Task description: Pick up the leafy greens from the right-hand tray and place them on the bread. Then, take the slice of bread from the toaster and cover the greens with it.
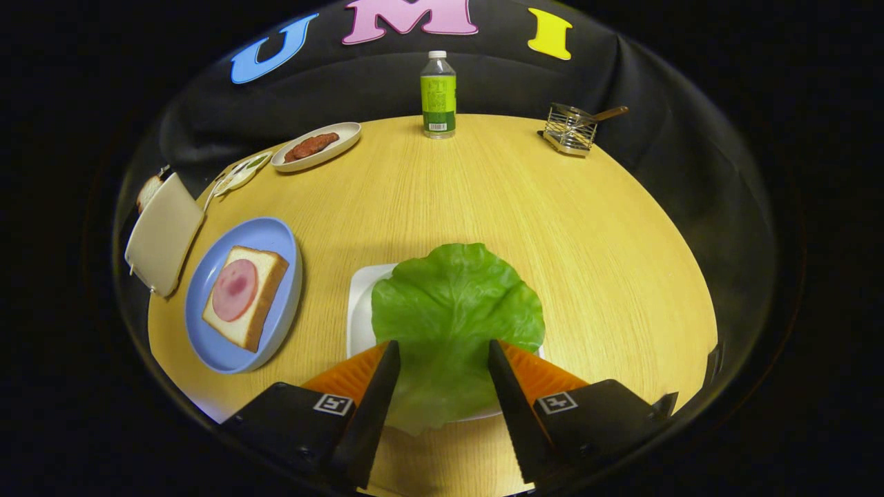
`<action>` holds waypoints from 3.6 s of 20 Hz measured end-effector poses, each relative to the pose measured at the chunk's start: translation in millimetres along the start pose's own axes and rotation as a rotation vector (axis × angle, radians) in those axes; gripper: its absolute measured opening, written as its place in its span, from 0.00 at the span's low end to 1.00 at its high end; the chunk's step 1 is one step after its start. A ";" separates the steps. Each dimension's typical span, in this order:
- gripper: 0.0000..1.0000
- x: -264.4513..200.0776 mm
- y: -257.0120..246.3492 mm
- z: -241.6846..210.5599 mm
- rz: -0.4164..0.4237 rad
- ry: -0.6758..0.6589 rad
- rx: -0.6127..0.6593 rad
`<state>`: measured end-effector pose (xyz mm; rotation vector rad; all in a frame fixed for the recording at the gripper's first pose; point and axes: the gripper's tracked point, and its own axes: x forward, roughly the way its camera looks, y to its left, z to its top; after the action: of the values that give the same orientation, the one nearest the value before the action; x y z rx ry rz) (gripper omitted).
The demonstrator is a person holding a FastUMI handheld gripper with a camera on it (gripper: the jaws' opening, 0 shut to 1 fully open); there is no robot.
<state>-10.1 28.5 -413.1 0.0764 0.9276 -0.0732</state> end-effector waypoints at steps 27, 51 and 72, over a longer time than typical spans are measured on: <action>0.06 -88.6 52.2 95.9 0.192 -0.082 -0.107; 0.13 -28.5 214.7 38.1 0.299 0.105 -0.450; 1.00 -126.4 254.4 171.8 0.356 -0.309 -0.291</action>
<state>75.6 268.6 -200.4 -0.0405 0.5968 0.3708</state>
